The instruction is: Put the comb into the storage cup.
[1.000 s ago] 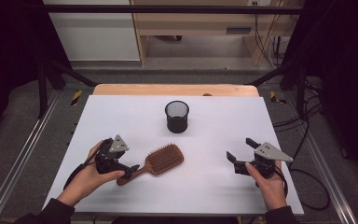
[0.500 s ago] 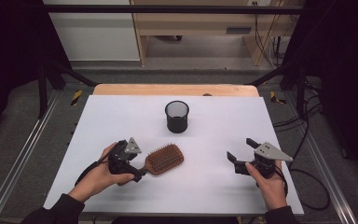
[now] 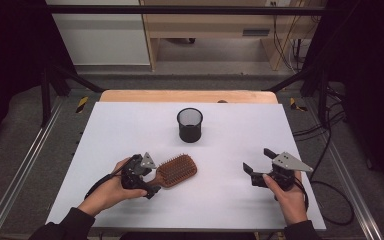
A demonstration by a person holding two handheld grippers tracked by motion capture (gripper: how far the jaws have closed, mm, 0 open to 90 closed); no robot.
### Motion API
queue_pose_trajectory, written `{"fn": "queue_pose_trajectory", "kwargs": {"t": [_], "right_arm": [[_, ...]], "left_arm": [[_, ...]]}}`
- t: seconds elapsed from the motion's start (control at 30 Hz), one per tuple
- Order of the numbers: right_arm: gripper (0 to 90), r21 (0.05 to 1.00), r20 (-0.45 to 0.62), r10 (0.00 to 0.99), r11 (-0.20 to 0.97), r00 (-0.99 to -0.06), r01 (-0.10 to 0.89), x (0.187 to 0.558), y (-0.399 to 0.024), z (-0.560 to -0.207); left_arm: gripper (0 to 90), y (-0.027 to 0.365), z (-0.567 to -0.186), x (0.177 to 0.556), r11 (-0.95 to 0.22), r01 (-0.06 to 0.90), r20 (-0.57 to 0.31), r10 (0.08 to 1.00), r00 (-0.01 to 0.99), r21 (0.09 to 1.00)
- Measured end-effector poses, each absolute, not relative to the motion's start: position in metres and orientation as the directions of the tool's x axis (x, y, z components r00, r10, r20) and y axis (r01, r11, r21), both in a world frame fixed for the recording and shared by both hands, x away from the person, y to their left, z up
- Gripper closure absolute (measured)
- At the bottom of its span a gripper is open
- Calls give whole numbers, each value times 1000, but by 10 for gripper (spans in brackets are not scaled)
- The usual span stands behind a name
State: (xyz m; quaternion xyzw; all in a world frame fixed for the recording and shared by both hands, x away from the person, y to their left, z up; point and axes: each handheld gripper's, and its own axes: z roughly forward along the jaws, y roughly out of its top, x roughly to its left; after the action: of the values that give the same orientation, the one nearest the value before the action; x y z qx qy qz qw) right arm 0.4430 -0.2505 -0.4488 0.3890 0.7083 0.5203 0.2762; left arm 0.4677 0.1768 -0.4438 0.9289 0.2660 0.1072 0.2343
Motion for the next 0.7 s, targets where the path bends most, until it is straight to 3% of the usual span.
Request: {"fn": "queue_pose_trajectory", "kwargs": {"t": [0.07,0.13,0.23,0.27,0.7], "right_arm": [[75,952,16,837,155,-546,265,443,-250,-449],[75,951,13,835,159,-550,265,444,-250,-449],[76,951,14,834,159,-551,265,444,-250,-449],[76,951,16,834,157,-551,265,443,-250,-449],[79,950,19,829,159,-559,269,444,-251,-449]], "left_arm": [[195,175,-445,468,-754,444,62,536,842,484],[307,173,-447,470,-765,447,49,526,849,465],[357,171,-447,471,-776,445,46,517,855,447],[414,168,-448,472,-790,438,44,503,863,428],[570,163,-447,478,-816,450,38,496,868,362]]}}
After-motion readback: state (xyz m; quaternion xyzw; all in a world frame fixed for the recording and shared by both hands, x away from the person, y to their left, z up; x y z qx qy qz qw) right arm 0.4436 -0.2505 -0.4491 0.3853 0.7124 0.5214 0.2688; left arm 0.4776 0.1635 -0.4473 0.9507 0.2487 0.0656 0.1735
